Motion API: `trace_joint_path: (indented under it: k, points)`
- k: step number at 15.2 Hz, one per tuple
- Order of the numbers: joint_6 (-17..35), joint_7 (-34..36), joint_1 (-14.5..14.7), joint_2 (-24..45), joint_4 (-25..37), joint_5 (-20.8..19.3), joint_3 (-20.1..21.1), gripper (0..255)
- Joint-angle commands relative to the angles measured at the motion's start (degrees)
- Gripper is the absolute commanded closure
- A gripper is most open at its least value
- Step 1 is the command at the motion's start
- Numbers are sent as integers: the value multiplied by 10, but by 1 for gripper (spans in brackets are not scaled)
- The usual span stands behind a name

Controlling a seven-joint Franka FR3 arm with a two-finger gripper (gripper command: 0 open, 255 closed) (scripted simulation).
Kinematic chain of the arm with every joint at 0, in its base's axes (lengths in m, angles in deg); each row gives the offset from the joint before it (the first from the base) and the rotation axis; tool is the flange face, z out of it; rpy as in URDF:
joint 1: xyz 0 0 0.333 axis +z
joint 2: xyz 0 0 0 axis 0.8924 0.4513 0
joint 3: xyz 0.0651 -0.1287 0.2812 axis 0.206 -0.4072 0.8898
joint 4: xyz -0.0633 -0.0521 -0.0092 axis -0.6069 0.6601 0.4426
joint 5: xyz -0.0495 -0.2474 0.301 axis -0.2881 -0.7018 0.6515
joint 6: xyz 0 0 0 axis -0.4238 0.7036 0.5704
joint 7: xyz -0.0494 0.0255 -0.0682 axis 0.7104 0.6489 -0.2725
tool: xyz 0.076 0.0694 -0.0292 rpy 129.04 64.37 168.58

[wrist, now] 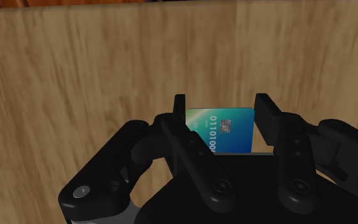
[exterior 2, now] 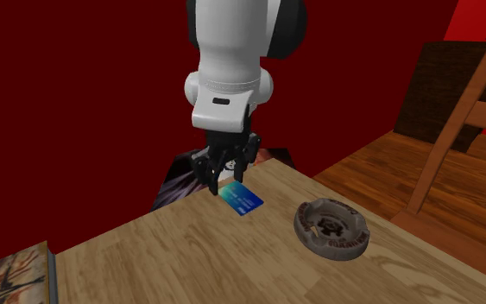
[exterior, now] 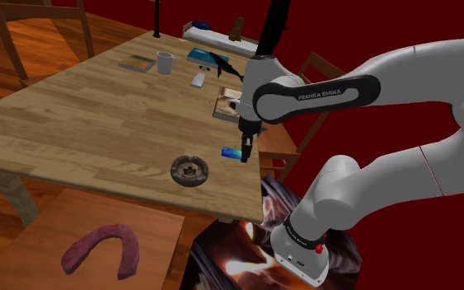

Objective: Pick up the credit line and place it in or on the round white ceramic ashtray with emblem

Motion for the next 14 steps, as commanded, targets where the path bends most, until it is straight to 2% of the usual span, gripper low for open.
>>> trace_joint_path:
  k: [1, 11, 14]
  points:
    - [-20, -2, 0, -9, 11, 1, 1, 255]
    - [-103, -6, 2, -37, 65, 8, 7, 255]
    - [-98, 33, 27, -6, 89, 37, 39, 255]
